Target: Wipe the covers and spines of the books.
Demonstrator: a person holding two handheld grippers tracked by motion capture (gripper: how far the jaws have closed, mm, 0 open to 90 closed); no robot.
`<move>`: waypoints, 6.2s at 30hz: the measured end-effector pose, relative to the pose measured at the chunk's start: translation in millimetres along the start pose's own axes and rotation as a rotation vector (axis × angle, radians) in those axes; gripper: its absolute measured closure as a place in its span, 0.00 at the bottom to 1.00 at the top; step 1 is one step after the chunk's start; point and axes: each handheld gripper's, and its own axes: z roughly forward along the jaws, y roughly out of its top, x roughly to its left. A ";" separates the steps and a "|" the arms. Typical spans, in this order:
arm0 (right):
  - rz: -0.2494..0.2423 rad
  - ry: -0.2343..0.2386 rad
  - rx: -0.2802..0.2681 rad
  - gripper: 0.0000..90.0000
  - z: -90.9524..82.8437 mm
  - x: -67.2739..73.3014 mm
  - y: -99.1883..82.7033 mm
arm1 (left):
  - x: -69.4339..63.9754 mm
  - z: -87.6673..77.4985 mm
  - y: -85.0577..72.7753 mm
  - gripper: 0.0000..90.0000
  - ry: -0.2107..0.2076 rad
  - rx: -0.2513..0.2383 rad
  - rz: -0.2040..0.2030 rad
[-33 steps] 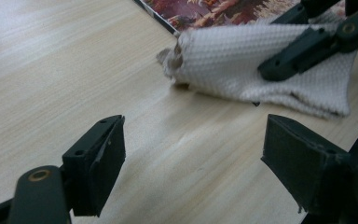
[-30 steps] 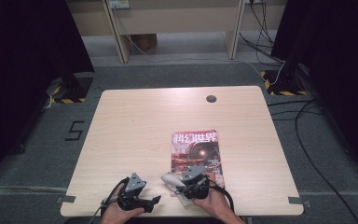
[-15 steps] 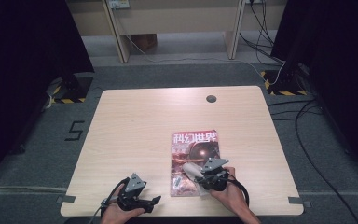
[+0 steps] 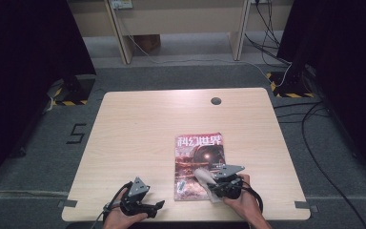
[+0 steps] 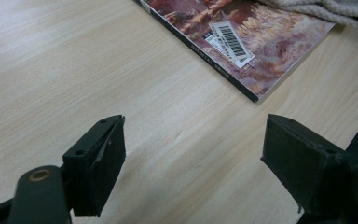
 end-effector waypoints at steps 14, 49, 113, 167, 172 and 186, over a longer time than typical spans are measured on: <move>0.013 -0.027 -0.003 0.85 -16.0 -3.4 -16.2 | -3.8 9.7 7.1 0.23 -0.011 -0.005 -0.006; 0.042 -0.072 0.001 0.86 -23.2 -20.3 -21.4 | -23.0 58.8 38.0 0.23 0.014 0.021 0.078; 0.200 -0.318 0.033 0.86 60.0 -139.4 87.3 | -18.7 60.5 39.6 0.22 -0.016 0.033 0.074; 0.102 -0.115 -0.002 0.86 91.2 -83.6 108.2 | -20.0 60.0 39.5 0.22 -0.010 0.033 0.084; 0.132 -0.140 -0.011 0.86 77.4 -97.0 94.0 | -19.8 60.0 39.4 0.22 -0.010 0.032 0.083; 0.182 -0.185 -0.026 0.86 47.3 -118.7 63.0 | -19.7 60.1 39.5 0.22 -0.010 0.032 0.084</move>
